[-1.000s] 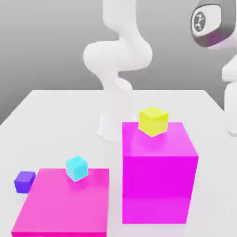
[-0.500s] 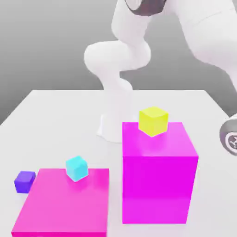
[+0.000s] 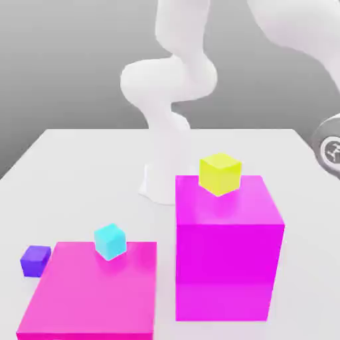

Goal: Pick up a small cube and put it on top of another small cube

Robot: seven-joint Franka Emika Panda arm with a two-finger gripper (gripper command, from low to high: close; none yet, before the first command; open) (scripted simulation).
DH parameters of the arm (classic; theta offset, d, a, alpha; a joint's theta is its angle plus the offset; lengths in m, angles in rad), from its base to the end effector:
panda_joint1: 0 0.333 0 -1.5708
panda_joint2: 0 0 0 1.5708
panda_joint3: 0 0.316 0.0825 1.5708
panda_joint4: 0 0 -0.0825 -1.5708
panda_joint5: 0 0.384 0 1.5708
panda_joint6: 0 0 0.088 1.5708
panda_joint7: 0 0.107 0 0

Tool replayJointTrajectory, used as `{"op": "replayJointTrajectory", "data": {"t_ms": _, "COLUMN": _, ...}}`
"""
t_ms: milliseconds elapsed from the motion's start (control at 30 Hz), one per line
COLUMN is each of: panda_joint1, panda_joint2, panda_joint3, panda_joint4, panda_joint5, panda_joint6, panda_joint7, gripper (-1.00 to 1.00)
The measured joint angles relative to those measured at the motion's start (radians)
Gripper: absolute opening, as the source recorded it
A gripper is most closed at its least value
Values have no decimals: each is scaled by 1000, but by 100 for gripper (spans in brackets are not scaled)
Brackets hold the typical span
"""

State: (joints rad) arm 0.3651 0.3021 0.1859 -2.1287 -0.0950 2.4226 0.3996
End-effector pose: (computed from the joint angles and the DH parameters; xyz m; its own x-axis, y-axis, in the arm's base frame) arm 0.4893 0.2988 0.2681 0.9770 0.2132 0.0014 0.2131 -0.9770 0.0074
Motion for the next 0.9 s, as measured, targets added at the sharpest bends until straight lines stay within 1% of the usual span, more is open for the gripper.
{"op": "replayJointTrajectory", "data": {"t_ms": 400, "panda_joint1": -90, "panda_joint2": -441, "panda_joint3": -50, "panda_joint4": -205, "panda_joint5": 103, "panda_joint6": -227, "panda_joint7": -53, "gripper": -100}}
{"op": "replayJointTrajectory", "data": {"t_ms": 833, "panda_joint1": -160, "panda_joint2": -912, "panda_joint3": -131, "panda_joint4": -427, "panda_joint5": 132, "panda_joint6": -477, "panda_joint7": -60, "gripper": -100}}
{"op": "replayJointTrajectory", "data": {"t_ms": 900, "panda_joint1": -163, "panda_joint2": -922, "panda_joint3": -135, "panda_joint4": -477, "panda_joint5": 132, "panda_joint6": -438, "panda_joint7": -59, "gripper": -100}}
